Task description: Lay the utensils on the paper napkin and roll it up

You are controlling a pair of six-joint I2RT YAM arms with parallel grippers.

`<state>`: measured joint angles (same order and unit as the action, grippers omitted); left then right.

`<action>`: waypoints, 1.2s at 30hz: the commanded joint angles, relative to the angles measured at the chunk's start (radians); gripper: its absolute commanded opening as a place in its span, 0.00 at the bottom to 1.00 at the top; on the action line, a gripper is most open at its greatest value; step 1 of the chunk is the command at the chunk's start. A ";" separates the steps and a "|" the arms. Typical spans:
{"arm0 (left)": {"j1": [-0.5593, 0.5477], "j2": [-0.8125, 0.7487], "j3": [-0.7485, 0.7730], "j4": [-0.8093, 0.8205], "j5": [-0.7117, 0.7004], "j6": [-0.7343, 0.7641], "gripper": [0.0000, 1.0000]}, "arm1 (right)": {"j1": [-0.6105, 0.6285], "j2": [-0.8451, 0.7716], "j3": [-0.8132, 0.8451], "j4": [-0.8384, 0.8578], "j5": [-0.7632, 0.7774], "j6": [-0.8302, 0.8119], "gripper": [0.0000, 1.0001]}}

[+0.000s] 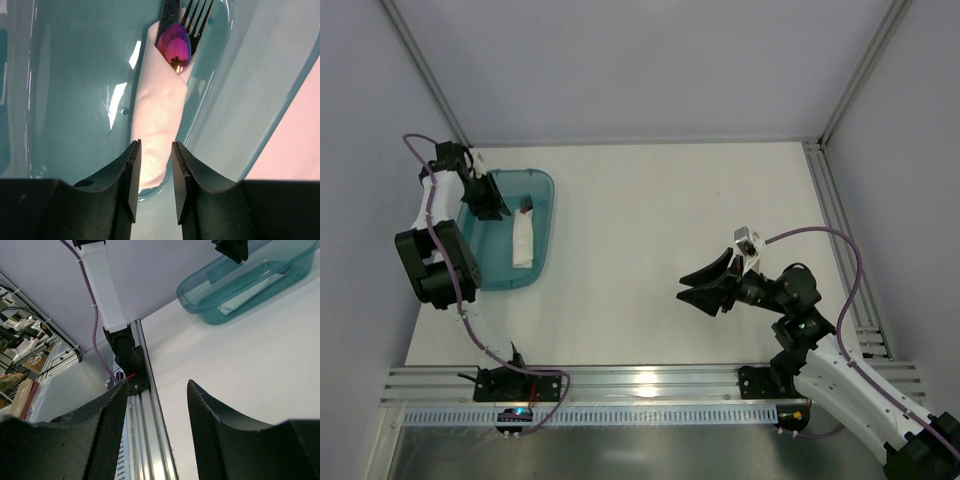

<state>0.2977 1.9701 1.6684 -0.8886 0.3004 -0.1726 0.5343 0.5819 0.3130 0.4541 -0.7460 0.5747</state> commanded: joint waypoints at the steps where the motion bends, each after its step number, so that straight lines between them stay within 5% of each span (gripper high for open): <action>1: -0.035 -0.103 -0.087 0.075 -0.043 -0.091 0.32 | -0.003 -0.004 0.028 0.018 -0.012 0.007 0.53; 10: -0.085 -0.142 -0.292 0.105 -0.102 -0.180 0.02 | -0.002 0.030 0.066 -0.002 -0.016 0.016 0.53; 23: -0.089 -0.151 -0.440 0.160 -0.153 -0.199 0.00 | -0.002 0.042 0.070 -0.037 0.029 0.011 0.53; 30: -0.111 -0.316 -0.301 0.137 -0.136 -0.264 0.20 | -0.002 0.038 0.182 -0.230 0.111 -0.039 0.53; 35: -0.233 -0.471 -0.296 0.194 -0.052 -0.294 0.50 | -0.002 0.024 0.320 -0.526 0.273 -0.056 0.83; 36: -0.273 -0.493 -0.294 0.191 -0.058 -0.292 0.70 | -0.003 0.026 0.340 -0.567 0.337 -0.067 0.86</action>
<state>0.1249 1.5642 1.3415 -0.7288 0.1940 -0.4362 0.5343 0.6216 0.5621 0.0780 -0.5686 0.5407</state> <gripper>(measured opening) 0.586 0.838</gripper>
